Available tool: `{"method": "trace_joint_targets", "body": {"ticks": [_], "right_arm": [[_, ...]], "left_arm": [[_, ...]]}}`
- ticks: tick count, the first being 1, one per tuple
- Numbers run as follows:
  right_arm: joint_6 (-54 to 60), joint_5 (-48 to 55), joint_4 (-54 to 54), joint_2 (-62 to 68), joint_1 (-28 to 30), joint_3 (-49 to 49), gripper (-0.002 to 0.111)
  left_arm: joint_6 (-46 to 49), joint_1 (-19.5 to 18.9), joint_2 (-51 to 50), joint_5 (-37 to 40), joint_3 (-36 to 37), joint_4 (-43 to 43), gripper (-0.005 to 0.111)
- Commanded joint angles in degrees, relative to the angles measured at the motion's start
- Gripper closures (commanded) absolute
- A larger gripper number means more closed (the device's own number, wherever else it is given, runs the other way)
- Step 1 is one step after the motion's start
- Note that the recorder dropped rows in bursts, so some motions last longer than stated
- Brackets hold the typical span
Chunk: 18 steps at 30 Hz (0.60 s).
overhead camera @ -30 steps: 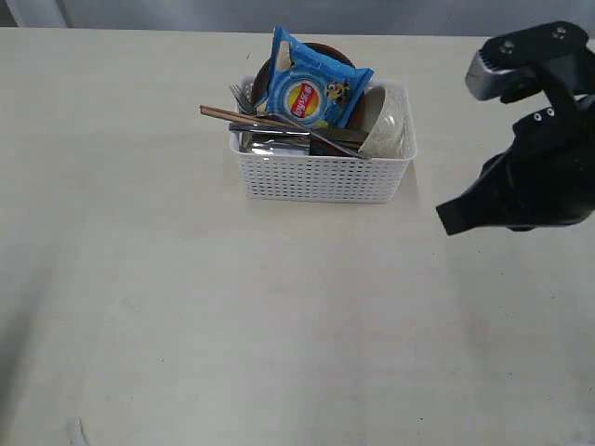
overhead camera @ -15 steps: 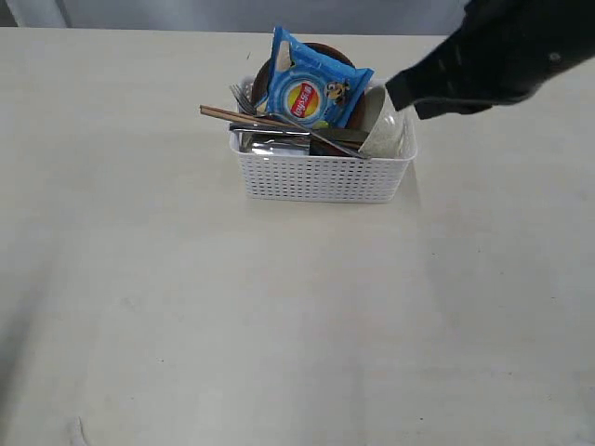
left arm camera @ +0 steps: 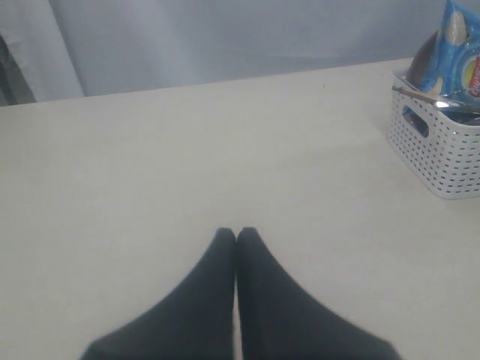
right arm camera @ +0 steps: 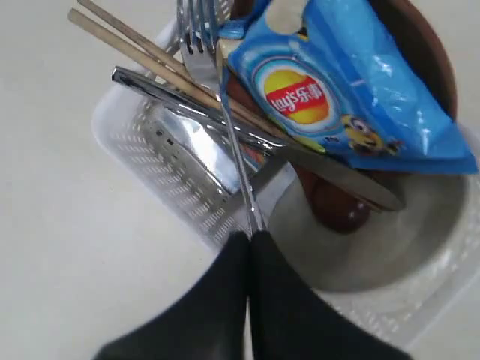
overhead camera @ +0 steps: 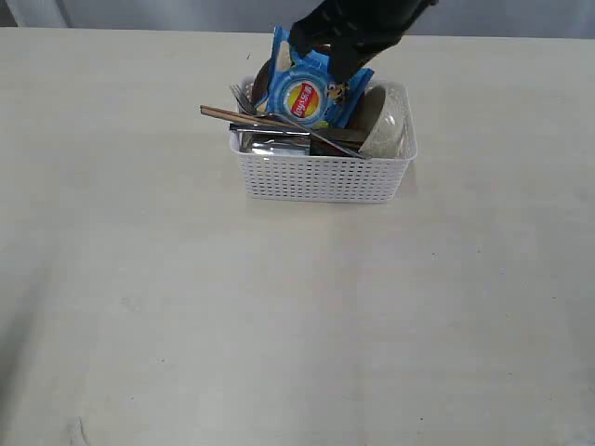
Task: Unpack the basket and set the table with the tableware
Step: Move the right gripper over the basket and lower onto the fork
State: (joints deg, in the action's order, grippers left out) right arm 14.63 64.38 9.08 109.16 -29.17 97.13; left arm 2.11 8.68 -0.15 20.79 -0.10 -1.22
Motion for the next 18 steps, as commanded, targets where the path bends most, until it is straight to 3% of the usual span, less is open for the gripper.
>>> {"method": "trace_joint_targets", "body": {"ticks": [1, 3, 6, 18], "right_arm": [[0.7, 4.2, 0.0, 6.5, -0.5, 6.6, 0.09], [0.7, 5.6, 0.0, 8.9, -0.5, 8.5, 0.076], [0.8, 5.6, 0.0, 11.2, -0.5, 10.4, 0.066], [2.7, 4.9, 0.0, 15.7, -2.1, 11.7, 0.066]], "left_arm": [[-0.2, -0.1, 0.2, -0.2, 0.1, -0.3, 0.107], [-0.2, -0.1, 0.2, -0.2, 0.1, -0.3, 0.107], [-0.2, -0.1, 0.2, -0.2, 0.1, -0.3, 0.107], [-0.2, -0.1, 0.2, -0.2, 0.1, -0.3, 0.107]]}}
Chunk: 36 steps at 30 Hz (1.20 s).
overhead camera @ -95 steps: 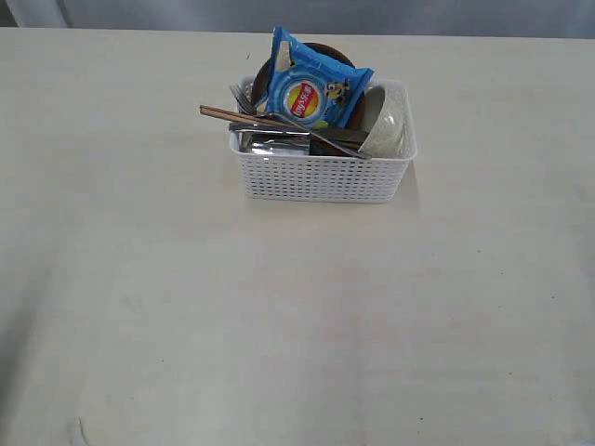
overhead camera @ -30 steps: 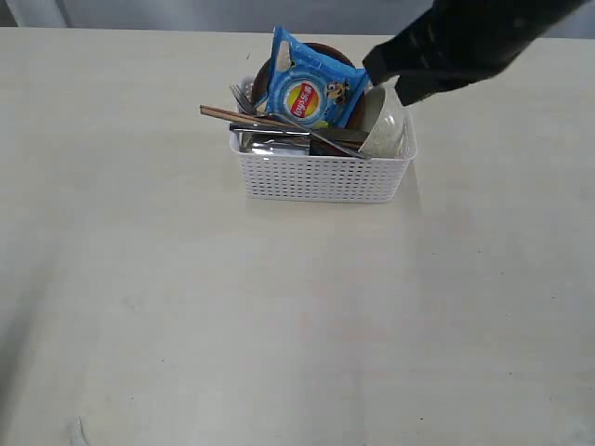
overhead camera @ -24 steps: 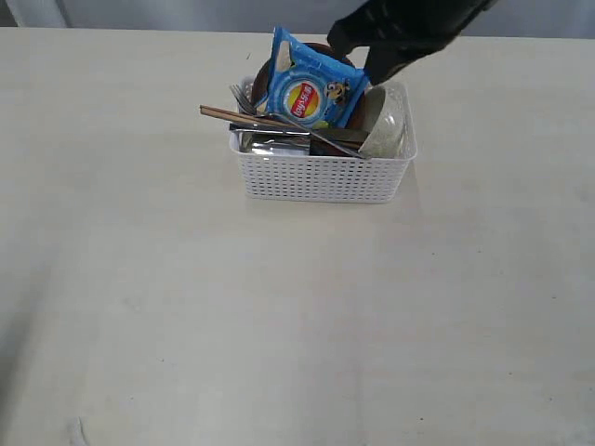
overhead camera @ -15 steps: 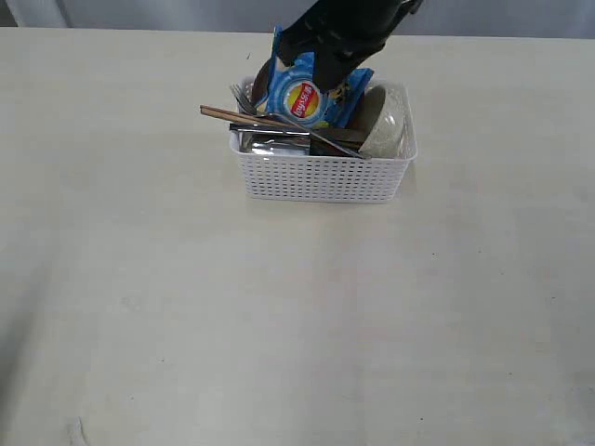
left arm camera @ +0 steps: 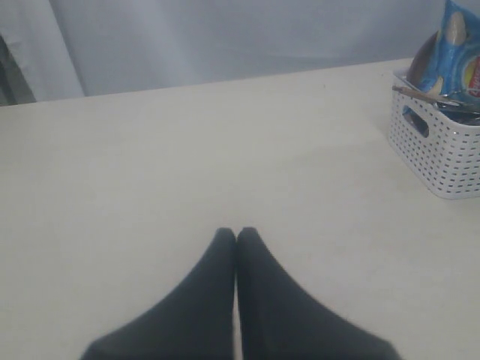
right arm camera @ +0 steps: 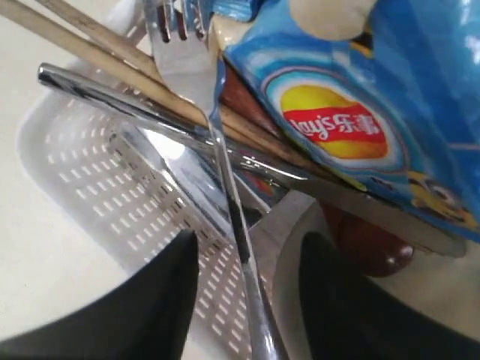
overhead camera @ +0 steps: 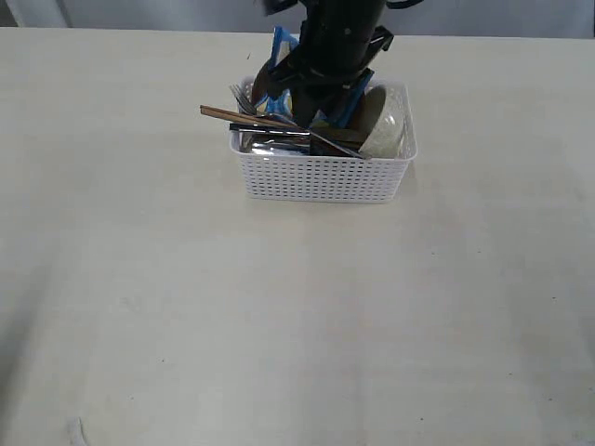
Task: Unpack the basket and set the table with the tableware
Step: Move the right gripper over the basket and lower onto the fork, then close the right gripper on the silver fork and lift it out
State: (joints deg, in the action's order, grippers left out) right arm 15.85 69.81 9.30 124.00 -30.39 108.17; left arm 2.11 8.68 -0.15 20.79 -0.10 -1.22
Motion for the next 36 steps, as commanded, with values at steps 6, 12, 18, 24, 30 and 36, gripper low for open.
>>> {"method": "trace_joint_targets", "body": {"ticks": [6, 12, 18, 24, 30, 36], "right_arm": [[2.0, -0.8, -0.5, 2.4, -1.2, 2.4, 0.066], [1.9, -0.4, -0.6, 5.1, -1.1, 4.1, 0.066], [1.9, -0.7, -1.1, 5.4, -1.1, 4.4, 0.066], [1.9, -0.3, -1.1, 6.4, -1.1, 4.4, 0.066], [1.9, 0.2, -1.1, 6.4, -1.1, 4.4, 0.088], [2.9, 0.2, -1.1, 6.4, -1.1, 4.4, 0.109]], "left_arm": [[-0.2, -0.1, 0.2, -0.2, 0.1, -0.3, 0.107], [-0.2, -0.1, 0.2, -0.2, 0.1, -0.3, 0.107], [-0.2, -0.1, 0.2, -0.2, 0.1, -0.3, 0.107], [-0.2, -0.1, 0.2, -0.2, 0.1, -0.3, 0.107], [-0.2, -0.1, 0.2, -0.2, 0.1, -0.3, 0.107], [-0.2, -0.1, 0.2, -0.2, 0.1, -0.3, 0.107]]}}
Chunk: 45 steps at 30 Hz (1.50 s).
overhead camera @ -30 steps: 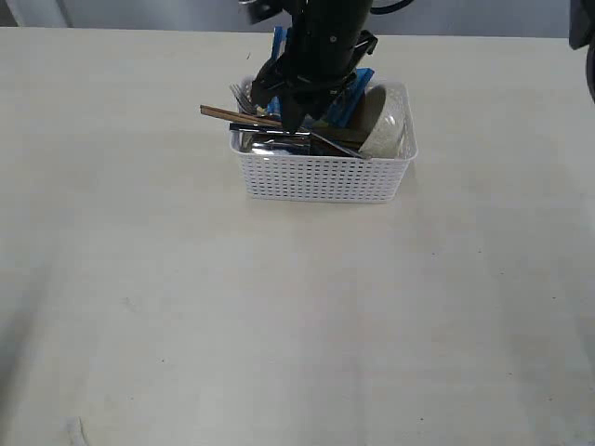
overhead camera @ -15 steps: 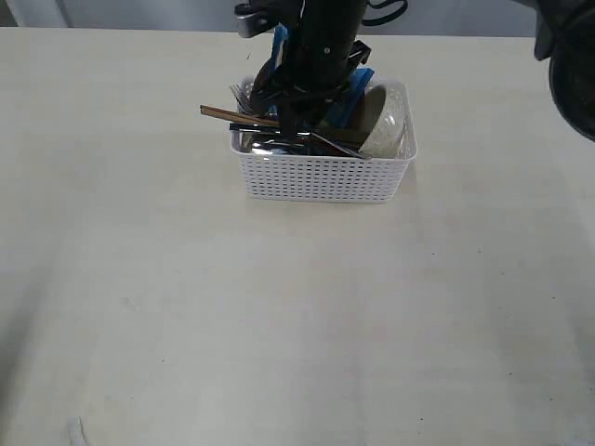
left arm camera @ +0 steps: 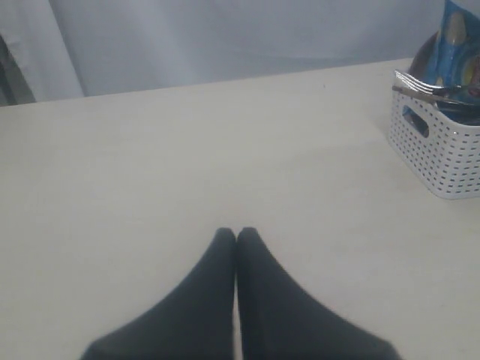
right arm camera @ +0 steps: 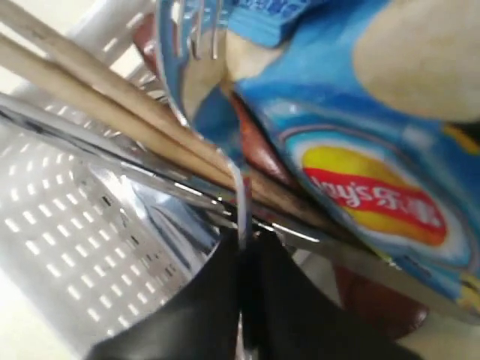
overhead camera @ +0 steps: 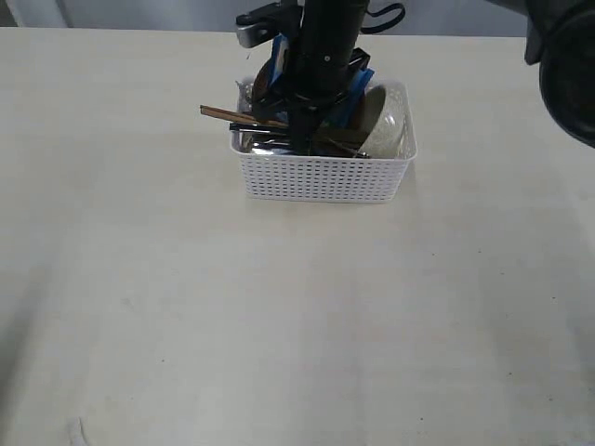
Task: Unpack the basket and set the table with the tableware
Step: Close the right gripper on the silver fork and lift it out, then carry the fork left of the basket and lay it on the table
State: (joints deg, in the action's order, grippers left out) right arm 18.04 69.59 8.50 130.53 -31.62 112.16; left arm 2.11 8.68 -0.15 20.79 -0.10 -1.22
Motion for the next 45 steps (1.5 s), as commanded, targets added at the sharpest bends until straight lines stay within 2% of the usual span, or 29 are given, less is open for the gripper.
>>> {"method": "trace_joint_targets", "body": {"ticks": [1, 14, 22, 27, 31, 36, 45], "right_arm": [[0.7, 0.4, -0.3, -0.1, 0.2, 0.4, 0.109], [-2.1, 0.4, -2.1, -4.5, 0.1, 0.4, 0.109], [-2.6, 0.4, 0.9, -7.5, -0.7, 0.4, 0.109], [-5.5, 0.4, -0.3, -9.3, -4.6, 0.4, 0.109], [-11.4, 0.4, -5.4, -11.4, -9.2, 0.4, 0.109], [-19.5, 0.4, -6.9, -13.8, -11.6, 0.1, 0.109], [-31.9, 0.4, -13.2, -19.8, -19.7, -8.9, 0.109]], "left_arm": [[-0.2, -0.1, 0.2, -0.2, 0.1, -0.3, 0.107], [-0.2, -0.1, 0.2, -0.2, 0.1, -0.3, 0.107], [-0.2, -0.1, 0.2, -0.2, 0.1, -0.3, 0.107], [-0.2, -0.1, 0.2, -0.2, 0.1, -0.3, 0.107], [-0.2, -0.1, 0.2, -0.2, 0.1, -0.3, 0.107], [-0.2, -0.1, 0.2, -0.2, 0.1, -0.3, 0.107], [-0.2, -0.1, 0.2, -0.2, 0.1, -0.3, 0.107]]}}
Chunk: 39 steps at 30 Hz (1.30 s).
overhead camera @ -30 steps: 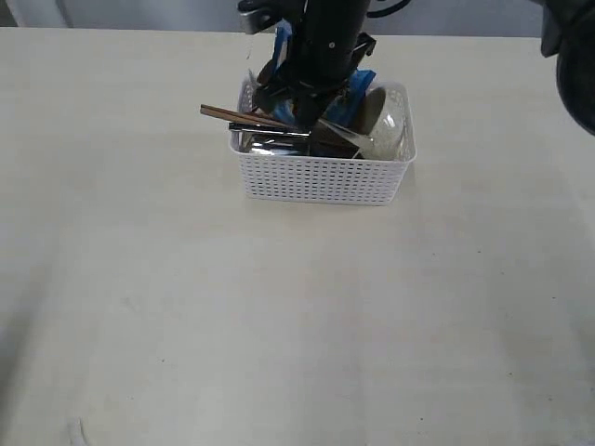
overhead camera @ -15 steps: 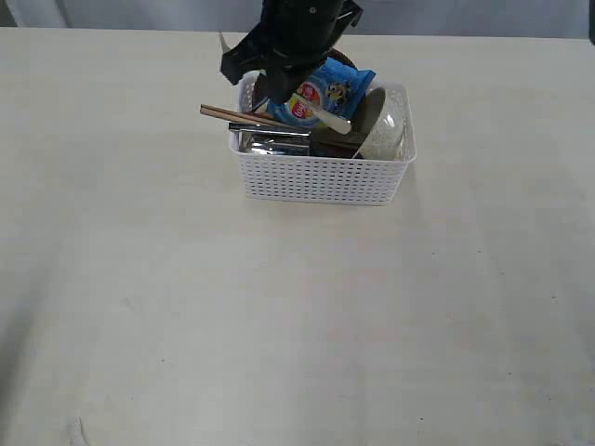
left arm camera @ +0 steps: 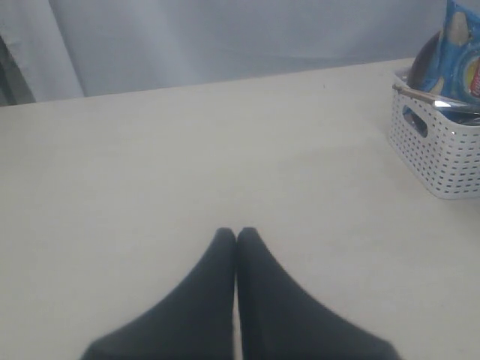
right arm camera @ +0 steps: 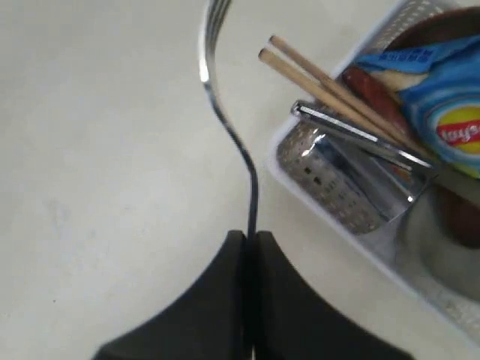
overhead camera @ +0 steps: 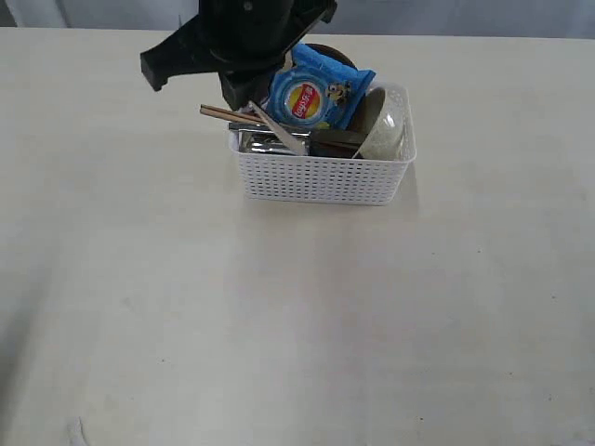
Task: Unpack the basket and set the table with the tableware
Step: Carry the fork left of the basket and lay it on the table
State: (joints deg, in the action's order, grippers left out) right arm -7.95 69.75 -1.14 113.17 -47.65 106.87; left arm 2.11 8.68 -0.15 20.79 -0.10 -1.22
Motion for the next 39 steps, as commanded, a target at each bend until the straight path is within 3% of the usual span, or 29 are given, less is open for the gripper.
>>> {"method": "trace_joint_targets", "body": {"ticks": [1, 15, 28, 39], "right_arm": [[-7.5, 0.2, -4.0, -2.9, -4.9, -4.9, 0.109], [-32.6, -3.4, -7.1, -2.7, -18.8, -11.9, 0.109], [-51.9, -1.8, -13.0, 6.1, -19.9, -11.9, 0.109], [-61.6, -0.6, -18.5, 11.7, -21.6, -11.7, 0.109]], "left_arm": [[-0.2, -0.1, 0.2, -0.2, 0.1, -0.3, 0.107], [-0.2, -0.1, 0.2, -0.2, 0.1, -0.3, 0.107], [-0.2, -0.1, 0.2, -0.2, 0.1, -0.3, 0.107], [-0.2, -0.1, 0.2, -0.2, 0.1, -0.3, 0.107]]}}
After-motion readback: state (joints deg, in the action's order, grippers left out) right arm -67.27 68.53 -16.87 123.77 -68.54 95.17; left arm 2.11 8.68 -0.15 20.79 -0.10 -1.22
